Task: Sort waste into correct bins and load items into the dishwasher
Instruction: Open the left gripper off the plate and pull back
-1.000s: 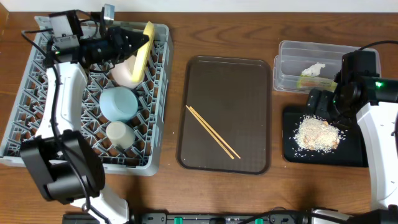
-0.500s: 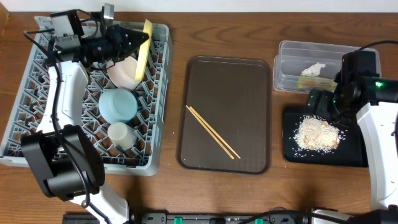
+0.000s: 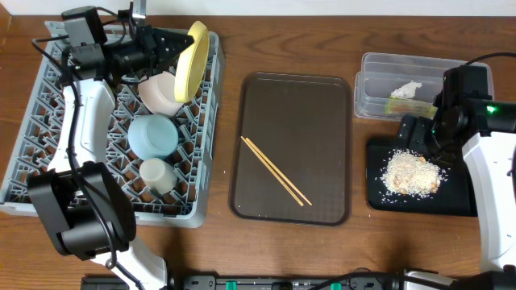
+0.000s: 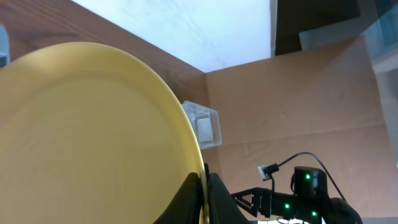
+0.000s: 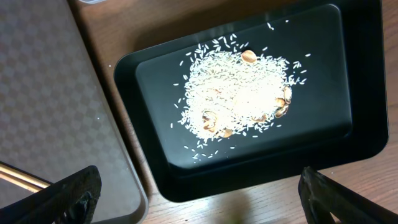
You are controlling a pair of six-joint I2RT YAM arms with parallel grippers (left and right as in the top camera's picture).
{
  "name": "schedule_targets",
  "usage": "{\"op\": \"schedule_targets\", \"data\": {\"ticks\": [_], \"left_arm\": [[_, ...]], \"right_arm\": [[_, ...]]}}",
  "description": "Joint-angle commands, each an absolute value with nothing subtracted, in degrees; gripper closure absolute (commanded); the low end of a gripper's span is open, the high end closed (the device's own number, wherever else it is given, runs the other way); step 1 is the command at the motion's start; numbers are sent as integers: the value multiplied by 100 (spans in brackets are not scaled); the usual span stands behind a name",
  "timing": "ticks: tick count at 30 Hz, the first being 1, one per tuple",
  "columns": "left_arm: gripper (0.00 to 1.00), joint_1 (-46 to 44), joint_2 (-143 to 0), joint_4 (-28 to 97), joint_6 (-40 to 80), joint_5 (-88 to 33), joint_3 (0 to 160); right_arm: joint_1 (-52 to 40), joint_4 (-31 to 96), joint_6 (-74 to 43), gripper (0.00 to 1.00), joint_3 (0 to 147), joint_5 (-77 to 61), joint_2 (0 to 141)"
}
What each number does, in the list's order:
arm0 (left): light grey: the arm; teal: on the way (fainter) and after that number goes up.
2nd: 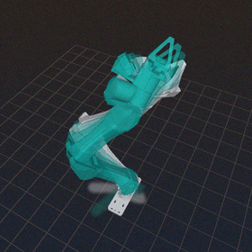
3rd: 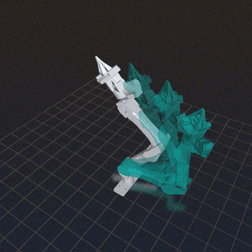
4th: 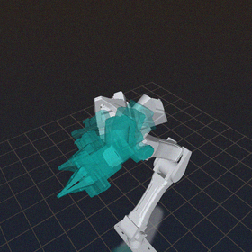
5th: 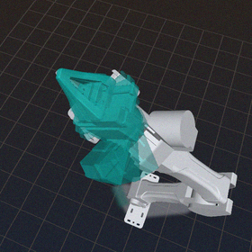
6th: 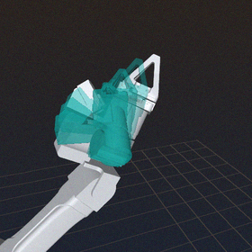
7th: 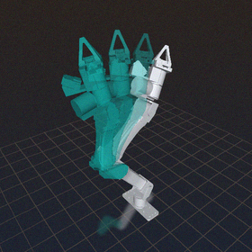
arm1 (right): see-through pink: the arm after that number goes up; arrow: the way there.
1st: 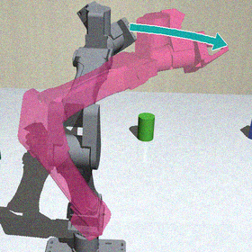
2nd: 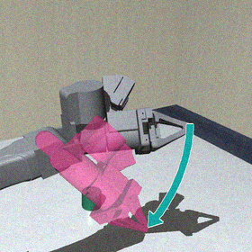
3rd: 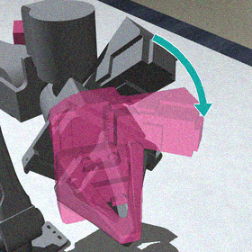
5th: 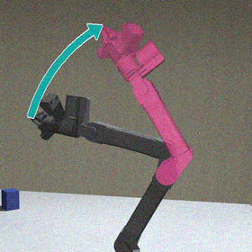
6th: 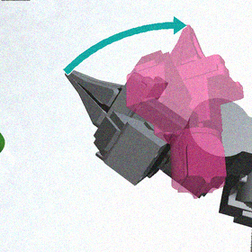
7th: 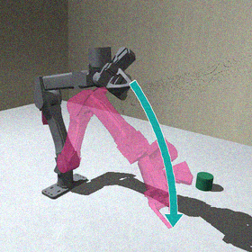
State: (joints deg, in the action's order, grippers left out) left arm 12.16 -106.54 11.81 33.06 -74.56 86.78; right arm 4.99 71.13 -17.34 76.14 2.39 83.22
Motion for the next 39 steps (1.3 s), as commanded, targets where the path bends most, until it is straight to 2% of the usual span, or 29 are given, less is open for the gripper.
{"op": "schedule_targets", "data": {"ticks": [1, 8, 17, 18, 19, 20, 22, 23, 25, 33, 39], "left_arm": [[93, 1214, -10707, 1216, 3306, -7293, 8475], [92, 1214, -10707, 1236, 3258, -7212, 8281], [92, 1216, -10707, 1754, 2517, -5393, 8265], [91, 1221, -10707, 1747, 2506, -5251, 8265], [83, 1221, -10704, 1728, 2508, -5111, 8267], [68, 1223, -10704, 1699, 2502, -4978, 8267], [49, 1253, -10696, 1614, 2399, -4963, 8276], [41, 1278, -10676, 1594, 2399, -4939, 8278], [34, 1361, -10606, 1549, 2338, -4928, 8294], [28, 1616, -9697, 1990, 2038, -4626, 8311], [28, 991, -8882, 4049, 1892, -3221, 8311]], "right_arm": [[561, 7118, -1667, 1, 7710, 298, 8261], [561, 7116, -1667, 1, 7710, 298, 8261], [561, 7157, -1667, 1, 7710, 298, 8261], [561, 7157, -1667, 1, 7710, 296, 8261], [561, 7157, -1667, 1, 7710, 296, 8261], [561, 7157, -1667, 1, 7710, 298, 8261], [561, 7157, -1667, 1, 7710, 298, 8261], [561, 7157, -1667, 1, 7710, 298, 8261], [561, 7157, -1664, 1, 7710, 298, 8261], [561, 7153, -1664, 1, 7710, 298, 8261], [561, 7113, -1667, 1, 7710, 298, 8261]]}}
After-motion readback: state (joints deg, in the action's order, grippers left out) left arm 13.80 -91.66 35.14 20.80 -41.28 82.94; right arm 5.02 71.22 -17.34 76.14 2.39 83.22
